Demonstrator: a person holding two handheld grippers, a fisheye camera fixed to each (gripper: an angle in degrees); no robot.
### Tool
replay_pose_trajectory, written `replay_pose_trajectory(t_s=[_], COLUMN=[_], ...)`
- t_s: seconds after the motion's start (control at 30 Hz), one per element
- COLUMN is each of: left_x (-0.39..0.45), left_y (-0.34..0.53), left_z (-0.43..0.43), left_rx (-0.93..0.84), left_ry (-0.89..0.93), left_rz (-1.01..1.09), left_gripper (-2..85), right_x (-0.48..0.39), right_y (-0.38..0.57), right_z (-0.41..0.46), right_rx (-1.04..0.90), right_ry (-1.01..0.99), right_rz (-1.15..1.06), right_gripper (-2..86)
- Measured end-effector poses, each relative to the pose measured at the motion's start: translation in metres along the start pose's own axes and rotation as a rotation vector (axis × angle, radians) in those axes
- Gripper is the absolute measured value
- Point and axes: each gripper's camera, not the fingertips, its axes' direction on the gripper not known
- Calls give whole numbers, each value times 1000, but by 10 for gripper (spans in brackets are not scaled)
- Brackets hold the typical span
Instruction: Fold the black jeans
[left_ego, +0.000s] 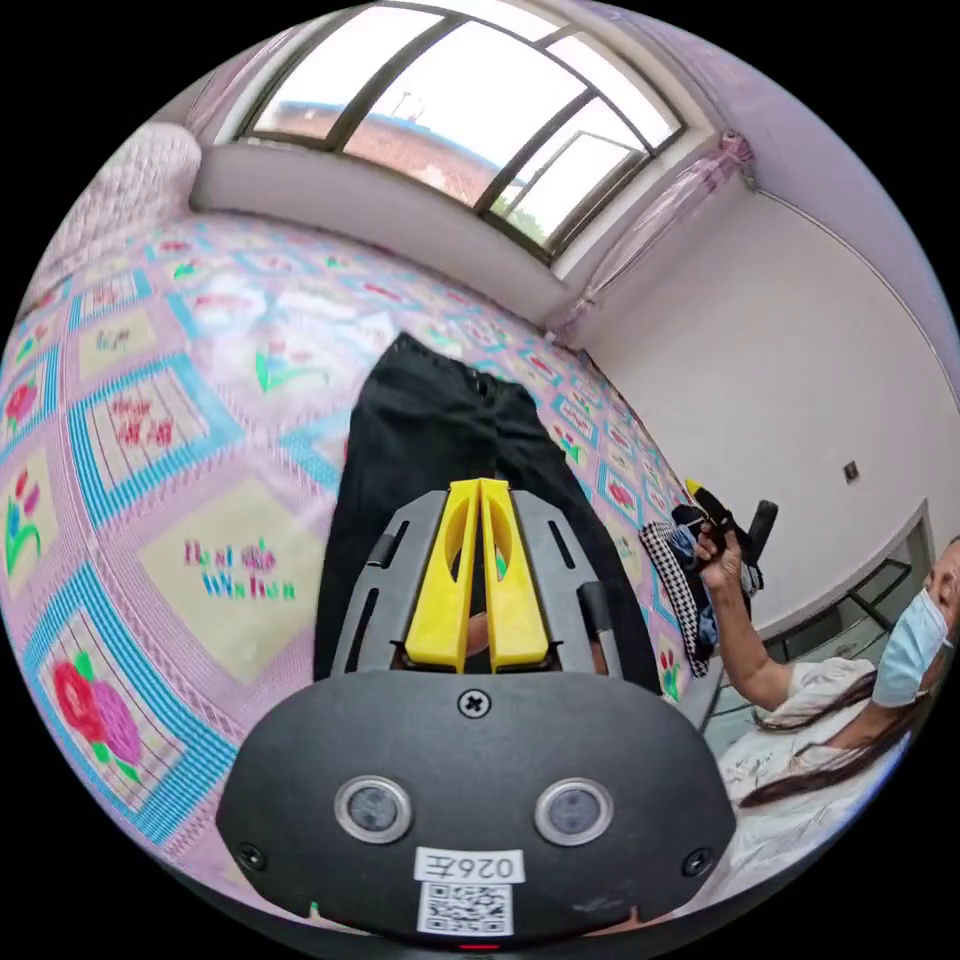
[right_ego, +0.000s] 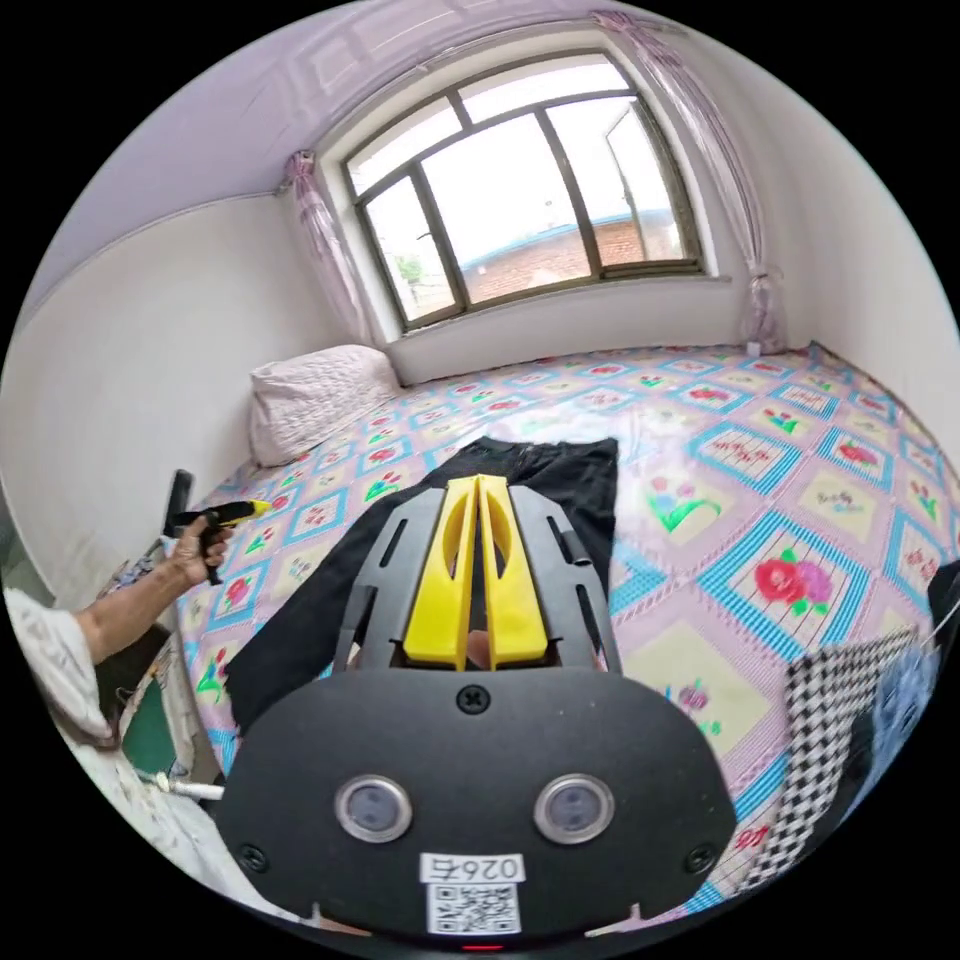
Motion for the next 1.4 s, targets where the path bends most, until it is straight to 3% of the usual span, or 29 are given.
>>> replay_pose_trajectory(t_s=[0.2,0.37,0.43,0.67,0.77,0.83,0.9,0.97,1.07,1.4], left_x=[-52,-68,-75,-143,-163,-166,-170,-181,-203,-249], left_y=[103,149,159,180,172,161,147,129,120,155], left_z=[-1,-42,-56,-106,-104,-105,-102,-88,-92,-152], left_rx=[-79,-131,-135,-24,-61,-64,-119,-298,-367,-350], left_ry=[22,-385,-431,-147,-98,-114,-119,-71,83,314], left_rz=[-157,-123,-113,-295,-303,-262,-229,-200,-216,-314], left_gripper=[-7,47,68,146,160,149,77,18,4,-3], right_x=[3,-31,-50,-128,-143,-145,-140,-134,-125,-123], right_y=[135,185,198,230,230,228,229,223,210,231], right_z=[-45,-62,-60,-30,-10,9,43,48,53,16], right_rx=[-75,-212,-265,-398,-421,-448,-526,-505,-581,-608], right_ry=[-70,20,99,207,208,221,290,299,349,403], right_rz=[84,98,75,-126,-163,-169,-171,-146,-111,-125], right_gripper=[-9,14,45,91,109,109,57,11,-9,-10])
